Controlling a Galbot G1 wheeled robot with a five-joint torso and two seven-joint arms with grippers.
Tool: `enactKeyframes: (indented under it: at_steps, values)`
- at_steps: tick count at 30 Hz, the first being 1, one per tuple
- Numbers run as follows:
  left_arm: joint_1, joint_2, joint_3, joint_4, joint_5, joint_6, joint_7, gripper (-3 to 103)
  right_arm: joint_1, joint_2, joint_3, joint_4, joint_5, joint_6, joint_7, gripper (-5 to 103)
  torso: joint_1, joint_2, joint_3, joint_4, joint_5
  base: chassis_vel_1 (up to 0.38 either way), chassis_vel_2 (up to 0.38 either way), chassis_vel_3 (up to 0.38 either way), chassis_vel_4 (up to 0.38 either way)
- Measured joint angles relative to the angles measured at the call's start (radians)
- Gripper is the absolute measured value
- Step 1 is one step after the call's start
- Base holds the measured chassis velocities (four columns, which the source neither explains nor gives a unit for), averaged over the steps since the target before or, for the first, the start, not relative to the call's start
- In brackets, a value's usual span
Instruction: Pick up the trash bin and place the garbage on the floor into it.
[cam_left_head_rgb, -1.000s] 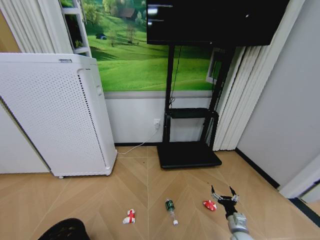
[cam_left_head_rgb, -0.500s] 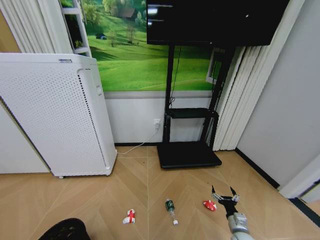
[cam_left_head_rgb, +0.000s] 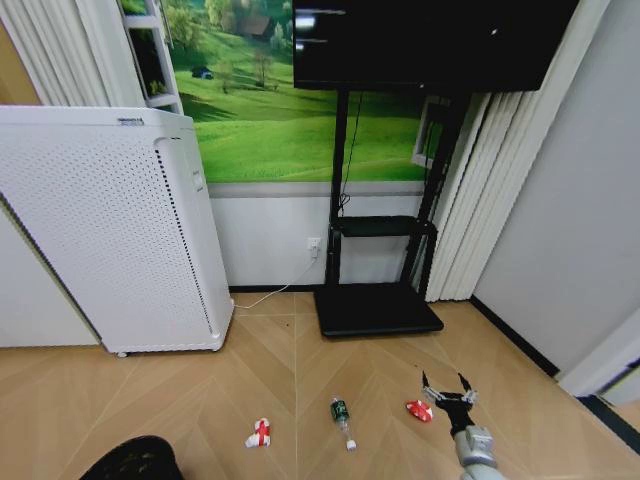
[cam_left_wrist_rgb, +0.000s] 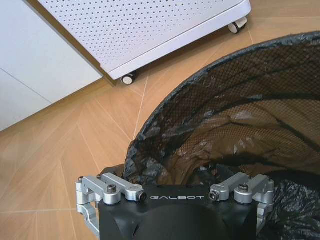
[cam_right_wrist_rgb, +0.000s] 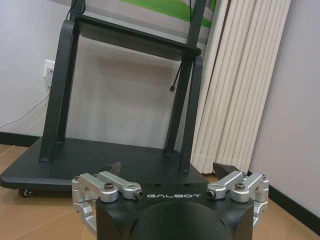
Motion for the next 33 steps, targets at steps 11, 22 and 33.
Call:
enactKeyframes:
  at_steps: [11,22,33]
  values:
    - [-0.056,-0.002,0.032,0.047,0.022,-0.009,-0.018,100,-0.005,-0.002,0.007,0.001,-0.011,0.008,-0.003,100,0.0,0.0,0.0,0.0002,0.0009,0.0,0.0,0.0,0.0]
    - [-0.106,0.019,0.049,0.056,0.02,-0.003,-0.023,100,-0.008,0.004,0.003,0.0,-0.022,0.013,-0.006,100,0.0,0.0,0.0,0.0,-0.0011,0.0,0.0,0.0,0.0]
    - [-0.013,0.011,0.039,-0.091,0.013,0.008,-0.022,100,-0.004,0.002,0.003,-0.005,-0.021,0.016,-0.008,100,0.0,0.0,0.0,0.0002,0.0,0.0,0.0,0.0,0.0]
